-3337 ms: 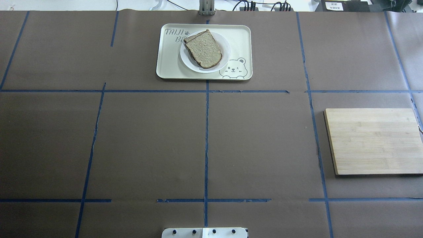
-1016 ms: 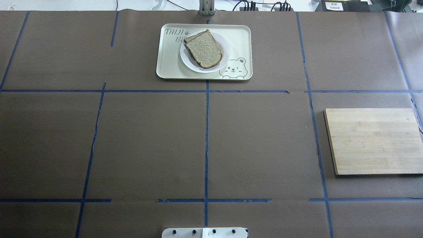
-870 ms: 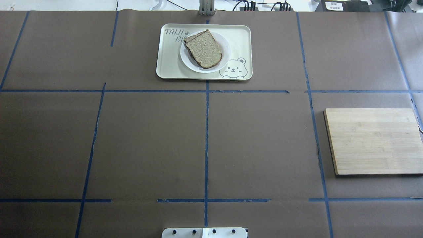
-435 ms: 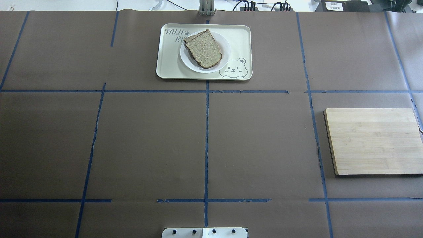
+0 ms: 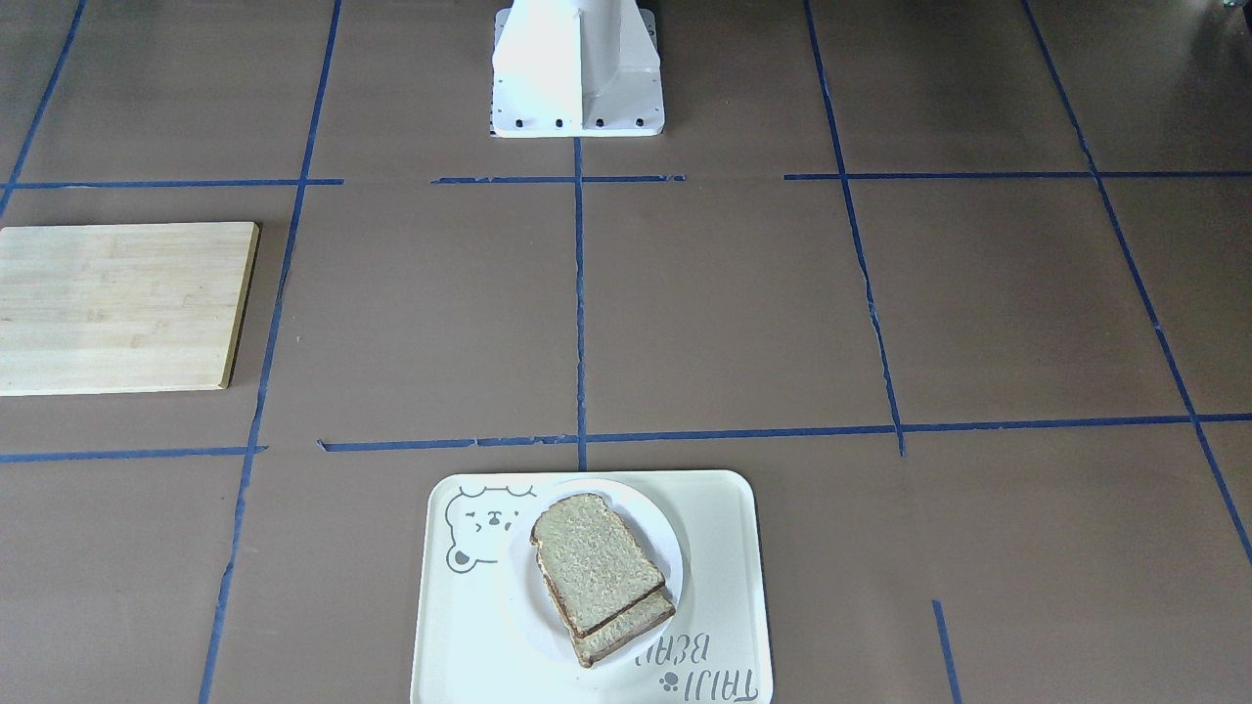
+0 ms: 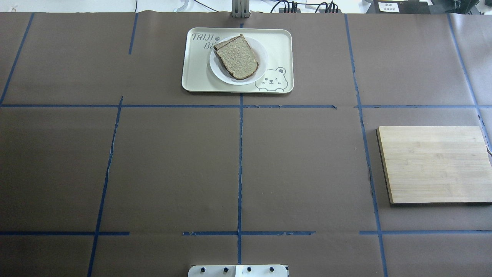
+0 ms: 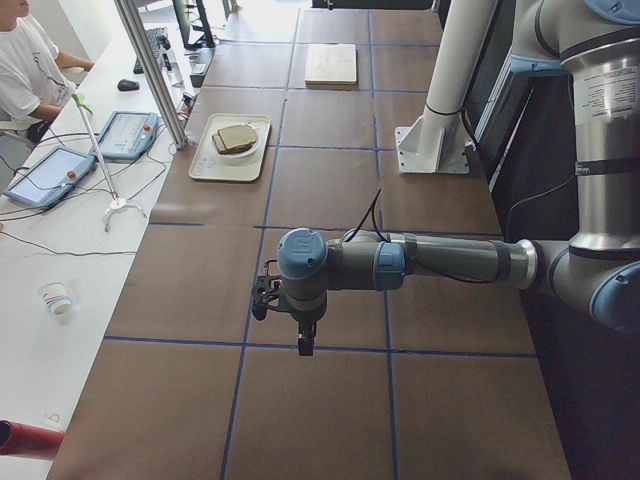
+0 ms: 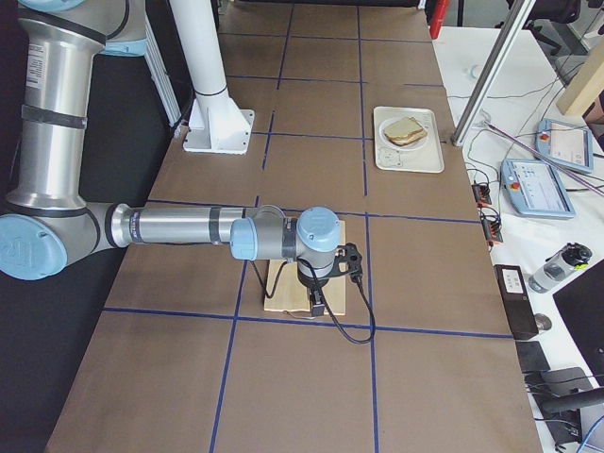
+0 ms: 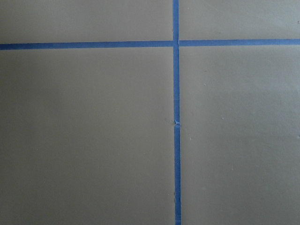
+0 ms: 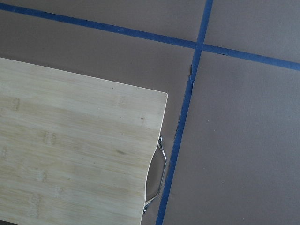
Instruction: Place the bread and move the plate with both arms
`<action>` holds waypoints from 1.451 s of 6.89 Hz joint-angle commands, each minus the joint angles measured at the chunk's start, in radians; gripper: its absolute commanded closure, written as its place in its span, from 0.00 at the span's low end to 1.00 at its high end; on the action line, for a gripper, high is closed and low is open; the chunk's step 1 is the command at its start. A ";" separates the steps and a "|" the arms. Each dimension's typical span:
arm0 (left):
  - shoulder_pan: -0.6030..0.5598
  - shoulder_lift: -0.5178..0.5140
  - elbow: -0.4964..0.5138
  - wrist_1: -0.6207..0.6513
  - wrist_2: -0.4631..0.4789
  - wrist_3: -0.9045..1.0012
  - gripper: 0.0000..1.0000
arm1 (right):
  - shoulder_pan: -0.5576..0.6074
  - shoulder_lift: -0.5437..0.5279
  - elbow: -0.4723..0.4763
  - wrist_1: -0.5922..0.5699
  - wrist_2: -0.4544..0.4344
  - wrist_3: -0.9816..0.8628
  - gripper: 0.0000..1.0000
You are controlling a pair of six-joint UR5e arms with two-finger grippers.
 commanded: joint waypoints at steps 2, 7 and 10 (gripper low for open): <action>0.000 0.000 0.000 0.000 0.004 0.000 0.00 | 0.004 0.000 -0.002 -0.001 -0.004 -0.006 0.00; -0.003 0.002 -0.015 0.003 0.003 0.009 0.00 | 0.004 -0.002 -0.006 0.000 -0.009 -0.006 0.00; 0.002 -0.006 -0.014 0.003 0.004 0.009 0.00 | 0.004 0.001 -0.008 0.000 -0.012 -0.006 0.00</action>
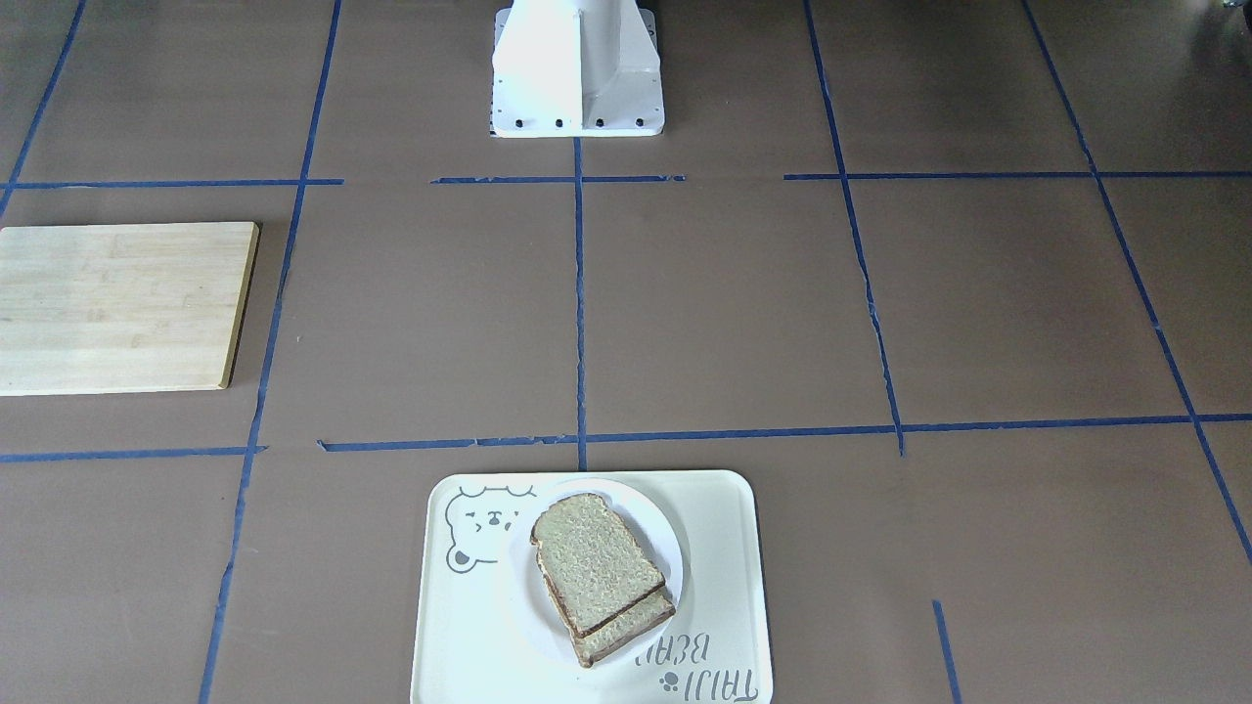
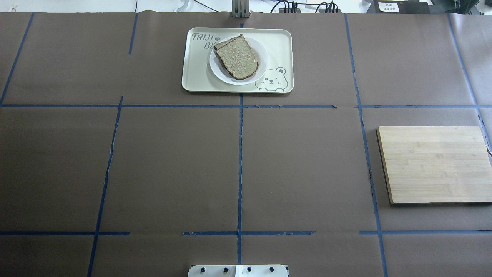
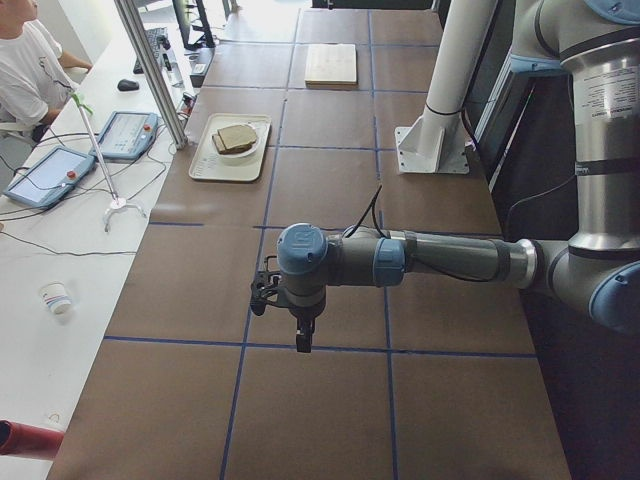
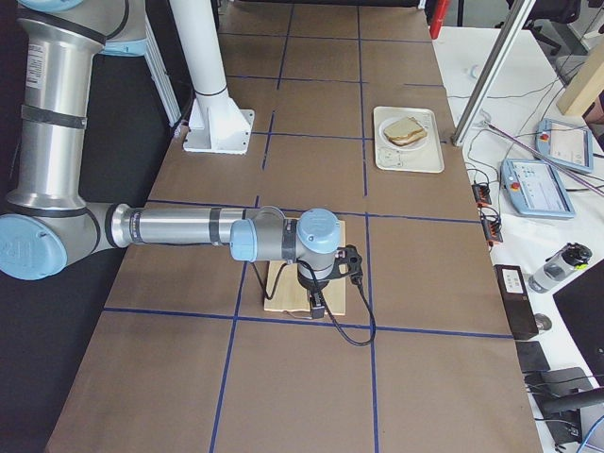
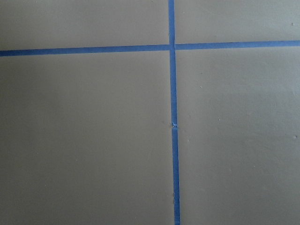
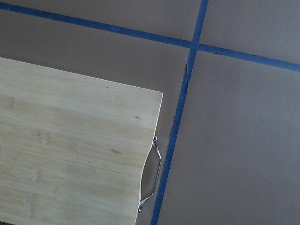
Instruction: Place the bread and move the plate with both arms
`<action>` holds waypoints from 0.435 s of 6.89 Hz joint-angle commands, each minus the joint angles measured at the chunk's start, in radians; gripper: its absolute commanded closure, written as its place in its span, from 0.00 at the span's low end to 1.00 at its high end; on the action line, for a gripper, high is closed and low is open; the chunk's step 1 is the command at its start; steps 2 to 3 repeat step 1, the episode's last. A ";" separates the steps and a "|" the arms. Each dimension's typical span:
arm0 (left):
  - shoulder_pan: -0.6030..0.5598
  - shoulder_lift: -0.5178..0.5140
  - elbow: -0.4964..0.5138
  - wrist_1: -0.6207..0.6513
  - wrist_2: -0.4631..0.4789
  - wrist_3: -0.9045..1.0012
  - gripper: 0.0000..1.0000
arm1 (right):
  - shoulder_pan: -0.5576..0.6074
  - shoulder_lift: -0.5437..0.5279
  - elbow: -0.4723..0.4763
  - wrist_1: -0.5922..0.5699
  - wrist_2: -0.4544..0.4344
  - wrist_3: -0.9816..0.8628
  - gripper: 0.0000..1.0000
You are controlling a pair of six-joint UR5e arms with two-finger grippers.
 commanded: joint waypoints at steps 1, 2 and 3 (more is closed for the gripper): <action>0.003 -0.010 -0.001 0.000 0.000 0.000 0.00 | 0.000 -0.001 -0.002 0.000 -0.002 0.000 0.00; 0.003 -0.010 -0.001 0.000 0.000 0.000 0.00 | 0.000 -0.001 -0.002 0.000 -0.002 0.000 0.00; 0.003 -0.010 -0.001 0.000 0.000 0.000 0.00 | 0.000 -0.001 -0.002 0.000 -0.002 0.000 0.00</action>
